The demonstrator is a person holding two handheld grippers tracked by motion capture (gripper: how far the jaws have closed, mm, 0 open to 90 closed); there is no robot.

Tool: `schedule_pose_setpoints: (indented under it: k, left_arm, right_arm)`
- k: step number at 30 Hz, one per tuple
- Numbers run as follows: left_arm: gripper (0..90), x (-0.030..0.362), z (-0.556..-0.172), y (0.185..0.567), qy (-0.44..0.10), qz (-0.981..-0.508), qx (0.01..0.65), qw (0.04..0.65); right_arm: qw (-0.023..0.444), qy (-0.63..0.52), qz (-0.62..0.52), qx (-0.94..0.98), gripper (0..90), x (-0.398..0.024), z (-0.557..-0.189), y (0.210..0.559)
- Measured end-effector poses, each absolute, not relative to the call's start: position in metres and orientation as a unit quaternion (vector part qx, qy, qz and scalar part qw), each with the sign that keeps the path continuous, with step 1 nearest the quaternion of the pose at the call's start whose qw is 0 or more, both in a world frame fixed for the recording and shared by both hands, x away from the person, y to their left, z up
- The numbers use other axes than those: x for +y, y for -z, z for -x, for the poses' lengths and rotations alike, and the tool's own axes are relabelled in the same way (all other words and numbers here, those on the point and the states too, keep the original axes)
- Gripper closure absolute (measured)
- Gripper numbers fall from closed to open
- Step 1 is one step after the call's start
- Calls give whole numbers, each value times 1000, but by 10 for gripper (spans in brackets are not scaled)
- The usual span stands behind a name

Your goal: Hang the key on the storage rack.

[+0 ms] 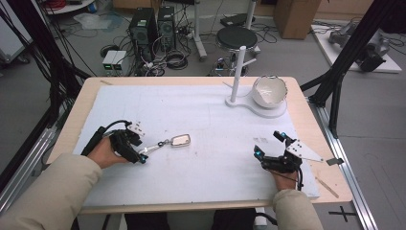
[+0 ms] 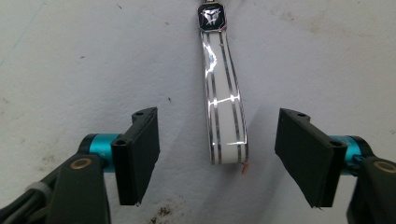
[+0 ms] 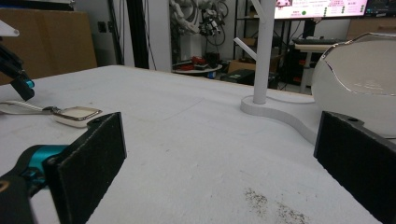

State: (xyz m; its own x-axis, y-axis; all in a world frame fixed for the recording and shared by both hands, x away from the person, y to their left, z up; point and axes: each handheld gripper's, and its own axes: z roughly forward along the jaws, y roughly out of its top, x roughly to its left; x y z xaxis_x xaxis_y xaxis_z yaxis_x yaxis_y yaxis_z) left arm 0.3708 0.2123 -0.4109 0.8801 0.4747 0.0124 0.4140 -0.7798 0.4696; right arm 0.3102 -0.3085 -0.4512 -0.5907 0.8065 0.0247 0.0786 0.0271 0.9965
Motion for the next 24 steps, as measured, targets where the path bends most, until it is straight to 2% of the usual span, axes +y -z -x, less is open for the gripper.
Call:
schedule_pose_setpoints:
  k: [7,14,15,16,17,18,21,24]
  left_arm:
    - [428,212,-371,409,-54,-942,234,236]
    - [482,211,-371,410,-48,-944,237,226]
    - [540,211,-371,411,-45,-944,235,228]
    - [540,212,-371,410,-45,-945,232,226]
    - [596,211,-371,410,-47,-943,235,230]
    - [596,211,-370,410,-45,-943,237,231]
    - [712,211,-369,411,-47,-945,234,223]
    - [731,210,-369,411,-57,-948,229,214]
  right_arm:
    - [298,-609,-340,652,14,-309,-310,451]
    - [300,-608,-340,652,14,-308,-310,451]
    - [298,-608,-341,651,14,-308,-310,451]
    - [298,-608,-341,651,14,-308,-310,451]
    - [298,-608,-342,651,15,-308,-310,451]
    - [298,-608,-342,651,15,-308,-310,451]
    - [298,-608,-342,652,15,-308,-310,451]
    - [299,-608,-342,651,15,-309,-310,451]
